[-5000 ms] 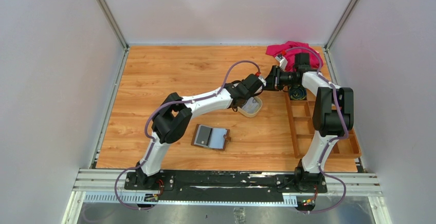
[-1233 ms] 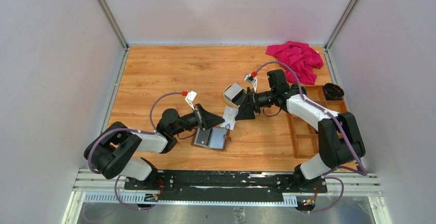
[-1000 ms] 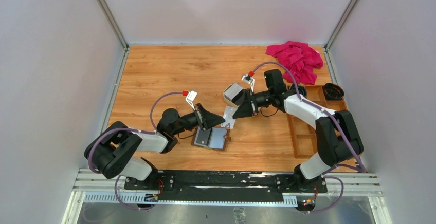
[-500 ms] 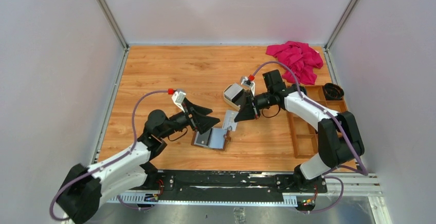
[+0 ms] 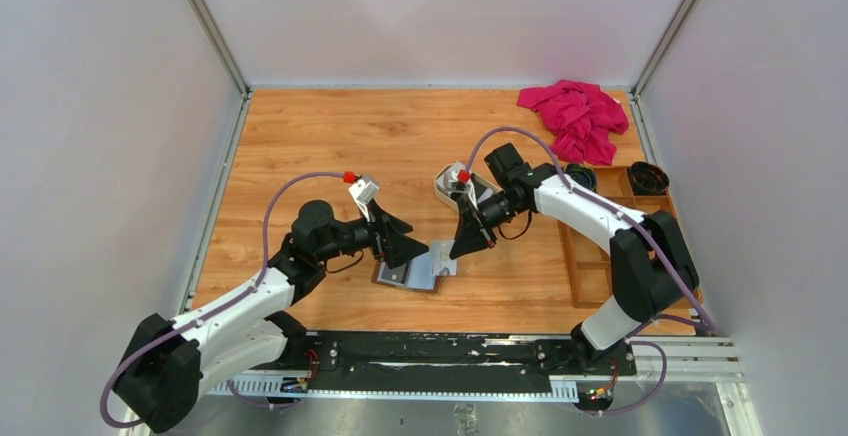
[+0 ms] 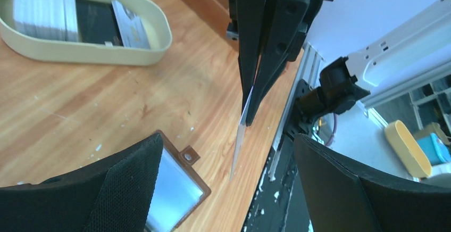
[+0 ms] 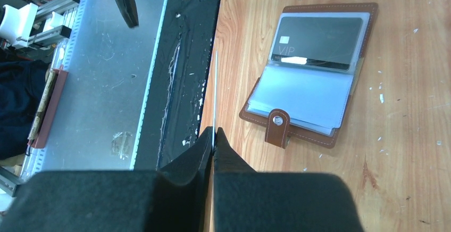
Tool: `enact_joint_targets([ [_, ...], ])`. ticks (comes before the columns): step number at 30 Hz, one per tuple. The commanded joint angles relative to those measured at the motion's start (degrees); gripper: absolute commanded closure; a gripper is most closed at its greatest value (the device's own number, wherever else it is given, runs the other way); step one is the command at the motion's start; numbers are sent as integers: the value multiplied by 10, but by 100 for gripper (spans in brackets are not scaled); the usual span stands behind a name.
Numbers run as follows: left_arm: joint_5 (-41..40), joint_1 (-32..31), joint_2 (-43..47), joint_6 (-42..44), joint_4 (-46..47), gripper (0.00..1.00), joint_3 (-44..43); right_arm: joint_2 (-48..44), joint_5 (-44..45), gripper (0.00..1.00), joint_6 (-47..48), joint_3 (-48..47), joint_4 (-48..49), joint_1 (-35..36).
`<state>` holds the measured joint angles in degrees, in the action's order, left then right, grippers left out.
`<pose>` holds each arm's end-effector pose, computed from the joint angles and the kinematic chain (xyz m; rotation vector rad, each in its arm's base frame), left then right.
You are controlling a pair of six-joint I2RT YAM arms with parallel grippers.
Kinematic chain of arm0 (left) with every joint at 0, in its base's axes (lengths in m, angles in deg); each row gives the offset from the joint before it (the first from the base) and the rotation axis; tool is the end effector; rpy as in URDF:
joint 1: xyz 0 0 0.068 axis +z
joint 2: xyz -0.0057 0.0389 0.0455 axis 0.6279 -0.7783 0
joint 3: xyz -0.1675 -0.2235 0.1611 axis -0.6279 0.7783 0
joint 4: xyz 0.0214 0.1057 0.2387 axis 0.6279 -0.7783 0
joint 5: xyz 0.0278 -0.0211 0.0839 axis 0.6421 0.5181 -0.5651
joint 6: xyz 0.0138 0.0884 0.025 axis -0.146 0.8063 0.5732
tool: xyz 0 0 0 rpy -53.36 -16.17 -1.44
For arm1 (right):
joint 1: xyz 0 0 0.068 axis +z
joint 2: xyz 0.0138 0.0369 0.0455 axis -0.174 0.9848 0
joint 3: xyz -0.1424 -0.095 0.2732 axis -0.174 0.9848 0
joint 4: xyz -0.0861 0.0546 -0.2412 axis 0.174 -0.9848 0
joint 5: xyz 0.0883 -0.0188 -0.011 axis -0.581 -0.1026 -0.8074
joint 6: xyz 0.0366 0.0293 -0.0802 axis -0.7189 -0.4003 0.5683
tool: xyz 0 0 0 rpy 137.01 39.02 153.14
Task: Put the credit cards into the card holder
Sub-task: Pick up the credit card from the storage box.
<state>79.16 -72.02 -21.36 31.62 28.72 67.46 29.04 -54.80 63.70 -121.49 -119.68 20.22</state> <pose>0.1513 -0.1532 0.2727 0.5015 1.7459 -1.3092 0.2243 0.2219 0.2723 -1.4989 1.6666 1.5381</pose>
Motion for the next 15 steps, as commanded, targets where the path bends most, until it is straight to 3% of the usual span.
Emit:
enact_joint_targets([
  [1,67,4,-38,5,-16,5,-22,16,19,100,56,-21,-58,16],
  [15,66,-49,-108,54,-16,13,-48,38,14,100,72,-38,-87,24],
])
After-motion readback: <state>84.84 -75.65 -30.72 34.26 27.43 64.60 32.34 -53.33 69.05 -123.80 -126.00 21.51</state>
